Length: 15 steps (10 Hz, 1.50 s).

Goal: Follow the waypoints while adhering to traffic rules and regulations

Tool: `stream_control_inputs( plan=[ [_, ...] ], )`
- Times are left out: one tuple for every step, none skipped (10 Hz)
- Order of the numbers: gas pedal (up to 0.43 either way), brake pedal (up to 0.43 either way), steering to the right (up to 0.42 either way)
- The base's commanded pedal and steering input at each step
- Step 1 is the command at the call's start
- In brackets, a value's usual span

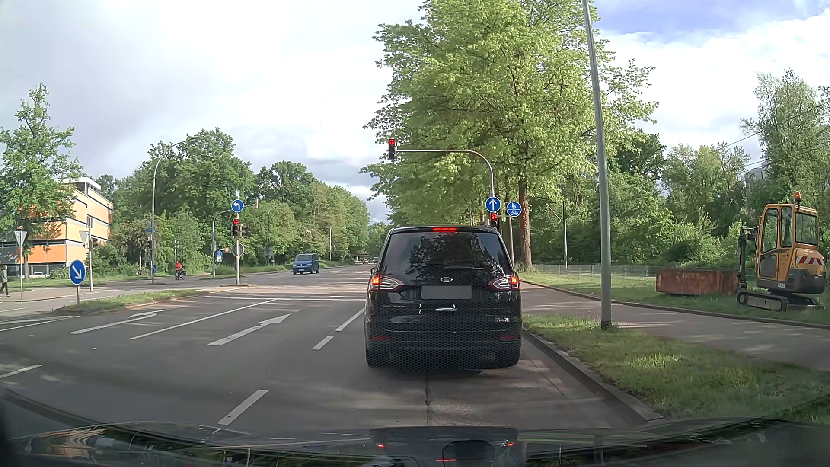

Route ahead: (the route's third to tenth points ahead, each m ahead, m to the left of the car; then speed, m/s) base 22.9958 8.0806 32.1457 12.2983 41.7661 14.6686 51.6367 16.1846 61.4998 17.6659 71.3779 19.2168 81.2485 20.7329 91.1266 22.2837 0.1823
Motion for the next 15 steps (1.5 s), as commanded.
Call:
stream_control_inputs(
  plan=[
    [0.0, 0.104, 0.006],
    [0.0, 0.104, 0.006],
    [0.0, 0.104, 0.006],
    [0.0, 0.104, 0.006],
    [0.0, 0.098, 0.006],
    [0.0, 0.104, 0.007],
    [0.0, 0.11, 0.006],
    [0.0, 0.11, 0.006],
    [0.0, 0.11, 0.006],
    [0.0, 0.11, 0.006],
    [0.0, 0.11, 0.006],
    [0.0, 0.116, 0.006],
    [0.0, 0.116, 0.006],
    [0.0, 0.122, 0.007],
    [0.0, 0.122, 0.007]
  ],
)
